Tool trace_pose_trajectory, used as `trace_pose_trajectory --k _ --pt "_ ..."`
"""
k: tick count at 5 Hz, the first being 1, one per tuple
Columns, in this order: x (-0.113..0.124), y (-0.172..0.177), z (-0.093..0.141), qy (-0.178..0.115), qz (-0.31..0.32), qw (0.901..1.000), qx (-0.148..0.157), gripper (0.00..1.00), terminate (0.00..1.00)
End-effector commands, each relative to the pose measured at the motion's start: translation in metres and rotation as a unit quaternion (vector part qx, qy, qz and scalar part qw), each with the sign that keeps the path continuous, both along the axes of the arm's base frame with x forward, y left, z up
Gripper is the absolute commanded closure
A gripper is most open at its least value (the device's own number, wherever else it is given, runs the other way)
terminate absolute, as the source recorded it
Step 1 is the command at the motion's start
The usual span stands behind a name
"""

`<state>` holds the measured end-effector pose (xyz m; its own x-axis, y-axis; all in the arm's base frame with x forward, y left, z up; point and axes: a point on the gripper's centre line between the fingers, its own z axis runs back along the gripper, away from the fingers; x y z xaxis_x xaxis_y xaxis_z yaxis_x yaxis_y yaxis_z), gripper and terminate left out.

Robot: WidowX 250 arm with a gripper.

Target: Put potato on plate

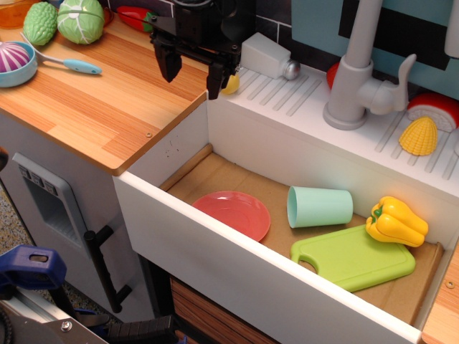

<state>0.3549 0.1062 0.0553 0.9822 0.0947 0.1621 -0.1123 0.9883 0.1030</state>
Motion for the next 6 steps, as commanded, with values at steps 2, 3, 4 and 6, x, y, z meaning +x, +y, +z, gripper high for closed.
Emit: trace_pose_trajectory --k 2,3,4,6 --pt "0.027 0.007 0.010 -0.045 -0.027 0.9983 0.024 0.00 0.00" --pt "0.035 0.012 0.008 -0.046 -0.046 0.9976 0.023 0.00 0.00" --pt "0.045 0.009 0.009 -0.063 -0.060 0.9954 0.039 0.00 0.00" --pt "0.068 0.004 0.010 -0.089 -0.077 0.9924 0.036 0.00 0.00"
